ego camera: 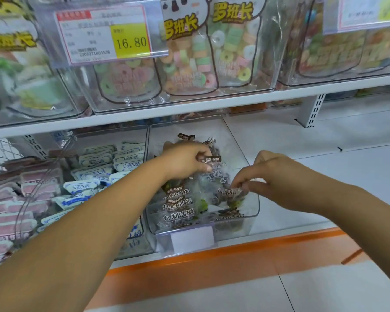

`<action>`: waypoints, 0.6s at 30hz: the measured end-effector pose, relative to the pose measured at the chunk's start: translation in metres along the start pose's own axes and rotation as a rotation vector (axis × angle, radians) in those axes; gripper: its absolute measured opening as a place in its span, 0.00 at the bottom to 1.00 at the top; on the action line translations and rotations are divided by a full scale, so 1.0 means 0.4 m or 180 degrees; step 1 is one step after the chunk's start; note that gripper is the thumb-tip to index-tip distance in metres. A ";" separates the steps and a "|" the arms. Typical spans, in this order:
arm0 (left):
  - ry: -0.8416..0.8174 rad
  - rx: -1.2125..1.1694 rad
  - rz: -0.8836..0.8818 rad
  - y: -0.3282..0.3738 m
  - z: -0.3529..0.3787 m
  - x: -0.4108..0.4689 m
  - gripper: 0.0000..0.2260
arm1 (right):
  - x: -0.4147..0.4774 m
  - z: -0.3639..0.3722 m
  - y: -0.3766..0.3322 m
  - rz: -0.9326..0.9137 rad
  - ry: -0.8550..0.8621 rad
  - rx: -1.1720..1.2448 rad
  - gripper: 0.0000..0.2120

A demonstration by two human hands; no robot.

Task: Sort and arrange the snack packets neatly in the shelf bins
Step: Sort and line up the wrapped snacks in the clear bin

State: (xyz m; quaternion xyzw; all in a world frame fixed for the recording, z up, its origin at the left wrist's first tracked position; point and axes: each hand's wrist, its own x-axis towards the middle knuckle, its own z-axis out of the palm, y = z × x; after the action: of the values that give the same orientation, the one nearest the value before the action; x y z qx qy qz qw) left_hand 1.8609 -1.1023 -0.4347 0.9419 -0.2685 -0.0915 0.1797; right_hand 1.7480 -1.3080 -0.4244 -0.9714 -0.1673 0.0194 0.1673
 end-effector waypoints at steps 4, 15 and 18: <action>0.0076 -0.0346 -0.0029 -0.009 0.008 -0.016 0.14 | 0.029 0.066 -0.024 -0.0203 -0.0104 -0.0851 0.13; 0.0680 -0.1129 0.0178 -0.010 0.015 -0.053 0.08 | 0.090 -0.020 -0.040 0.0210 0.0925 -0.0307 0.25; 0.1008 -0.1684 0.0113 -0.011 0.014 -0.079 0.10 | 0.124 0.017 -0.052 0.0292 0.1148 0.0009 0.33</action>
State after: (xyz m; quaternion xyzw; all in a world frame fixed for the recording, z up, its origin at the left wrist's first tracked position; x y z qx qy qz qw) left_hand 1.8350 -1.0832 -0.4390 0.8601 -0.2204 -0.0071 0.4600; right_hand 1.7873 -1.2709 -0.4232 -0.9655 -0.0901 -0.1473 0.1949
